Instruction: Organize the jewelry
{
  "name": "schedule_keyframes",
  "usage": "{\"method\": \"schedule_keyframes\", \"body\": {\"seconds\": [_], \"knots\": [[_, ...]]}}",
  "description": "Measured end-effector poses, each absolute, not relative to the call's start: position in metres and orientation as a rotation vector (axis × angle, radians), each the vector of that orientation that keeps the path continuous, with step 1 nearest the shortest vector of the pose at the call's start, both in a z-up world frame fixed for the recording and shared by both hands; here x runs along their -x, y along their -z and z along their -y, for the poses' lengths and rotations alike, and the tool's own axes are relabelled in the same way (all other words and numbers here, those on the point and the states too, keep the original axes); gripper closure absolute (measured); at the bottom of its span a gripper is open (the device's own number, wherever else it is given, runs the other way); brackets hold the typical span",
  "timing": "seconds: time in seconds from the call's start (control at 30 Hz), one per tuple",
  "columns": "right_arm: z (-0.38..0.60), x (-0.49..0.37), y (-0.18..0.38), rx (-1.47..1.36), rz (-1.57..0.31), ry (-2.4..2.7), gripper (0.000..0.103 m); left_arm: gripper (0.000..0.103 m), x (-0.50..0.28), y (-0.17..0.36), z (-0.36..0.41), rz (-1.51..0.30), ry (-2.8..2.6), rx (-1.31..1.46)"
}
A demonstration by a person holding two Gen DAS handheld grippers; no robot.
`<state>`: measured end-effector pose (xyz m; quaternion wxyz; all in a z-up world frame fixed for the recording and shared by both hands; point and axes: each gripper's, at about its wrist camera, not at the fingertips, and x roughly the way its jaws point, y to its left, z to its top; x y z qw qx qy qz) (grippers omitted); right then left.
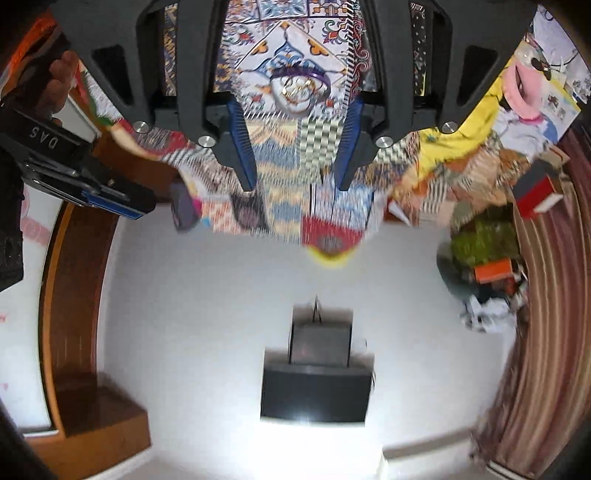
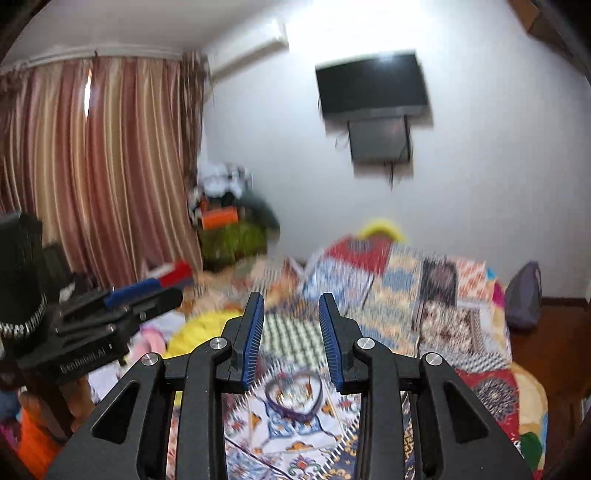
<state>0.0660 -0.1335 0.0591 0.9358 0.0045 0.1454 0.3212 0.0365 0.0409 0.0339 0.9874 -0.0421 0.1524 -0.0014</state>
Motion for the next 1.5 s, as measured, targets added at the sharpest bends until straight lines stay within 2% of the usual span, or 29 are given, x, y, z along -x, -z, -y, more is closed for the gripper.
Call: {"method": "schedule_keyframes", "body": {"seconds": [0.13,0.2,0.27,0.3,0.37,0.43,0.53,0.57,1.5], "knots": [[0.138,-0.030,-0.075,-0.029,-0.203,-0.637,0.074,0.049,0.003,-0.053,-0.030,-0.212,-0.037,0.071],[0.140,-0.016,-0.078,-0.034,-0.170,-0.618,0.066,0.044,0.020,-0.058,-0.028,-0.178,-0.051,0.071],[0.141,-0.003,-0.079,-0.041,-0.141,-0.591,0.048,0.036,0.034,-0.062,-0.027,-0.154,-0.060,0.079],[0.141,0.000,-0.079,-0.044,-0.129,-0.577,0.045,0.033,0.039,-0.063,-0.027,-0.146,-0.061,0.084],[0.140,0.001,-0.079,-0.043,-0.118,-0.557,0.032,0.016,0.048,-0.065,-0.027,-0.134,-0.068,0.092],[0.139,0.004,-0.078,-0.039,-0.101,-0.523,0.020,0.008,0.056,-0.066,-0.026,-0.110,-0.092,0.085],[0.139,0.010,-0.079,-0.036,-0.077,-0.476,0.002,0.001,0.063,-0.066,-0.023,-0.098,-0.117,0.062],[0.138,0.011,-0.080,-0.035,-0.072,-0.466,0.000,0.001,0.065,-0.066,-0.022,-0.097,-0.123,0.054],[0.141,0.023,-0.070,0.001,-0.103,-0.453,0.000,0.001,0.066,-0.056,-0.018,-0.120,-0.145,0.038]]}}
